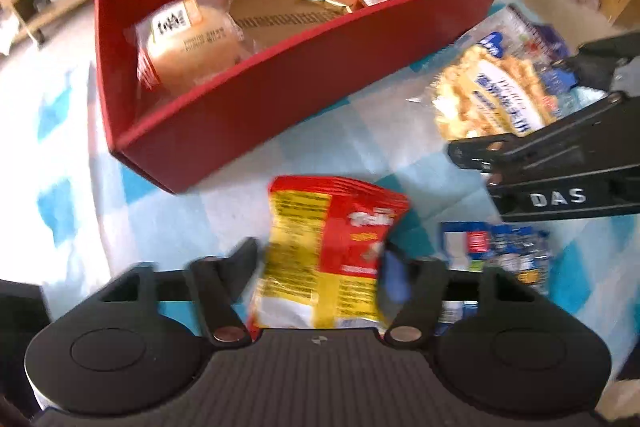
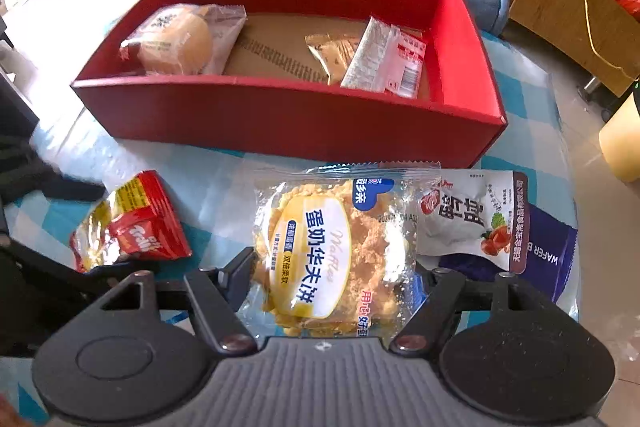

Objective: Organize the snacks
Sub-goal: 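Grasp the yellow-red Trolli bag with the left gripper while the right gripper grasps the egg-cake bag, then carry the Trolli bag and egg-cake bag over the red box with both grippers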

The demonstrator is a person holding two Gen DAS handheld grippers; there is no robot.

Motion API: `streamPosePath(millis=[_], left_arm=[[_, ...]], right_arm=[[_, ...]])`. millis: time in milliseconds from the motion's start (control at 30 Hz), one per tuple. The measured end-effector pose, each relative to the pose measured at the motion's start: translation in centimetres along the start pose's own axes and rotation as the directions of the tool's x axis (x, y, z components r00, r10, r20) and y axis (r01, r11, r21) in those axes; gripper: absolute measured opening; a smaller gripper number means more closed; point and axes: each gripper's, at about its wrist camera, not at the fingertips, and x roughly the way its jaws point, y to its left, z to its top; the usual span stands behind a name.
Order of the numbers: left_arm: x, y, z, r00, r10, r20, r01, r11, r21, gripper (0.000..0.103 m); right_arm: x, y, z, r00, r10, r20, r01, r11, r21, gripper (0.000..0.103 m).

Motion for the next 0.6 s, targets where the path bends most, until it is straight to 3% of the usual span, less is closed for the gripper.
streamPosePath(millis=[367, 600], left_arm=[[-1.3, -0.4, -0.1, 0.997, 0.058, 0.041, -0.057, 0.998, -0.024, 0.057], [-2.3, -0.5, 0.2, 0.995, 0.056, 0.077, -0.054, 0.998, -0.033, 0.056]], right_arm=[[-2.0, 0.5, -0.3, 0.999, -0.028, 0.044, 0.029, 0.999, -0.025, 0.07], [-2.9, 0.4, -0.4, 0.996, -0.041, 0.078, 0.042, 0.999, -0.018, 0.07]])
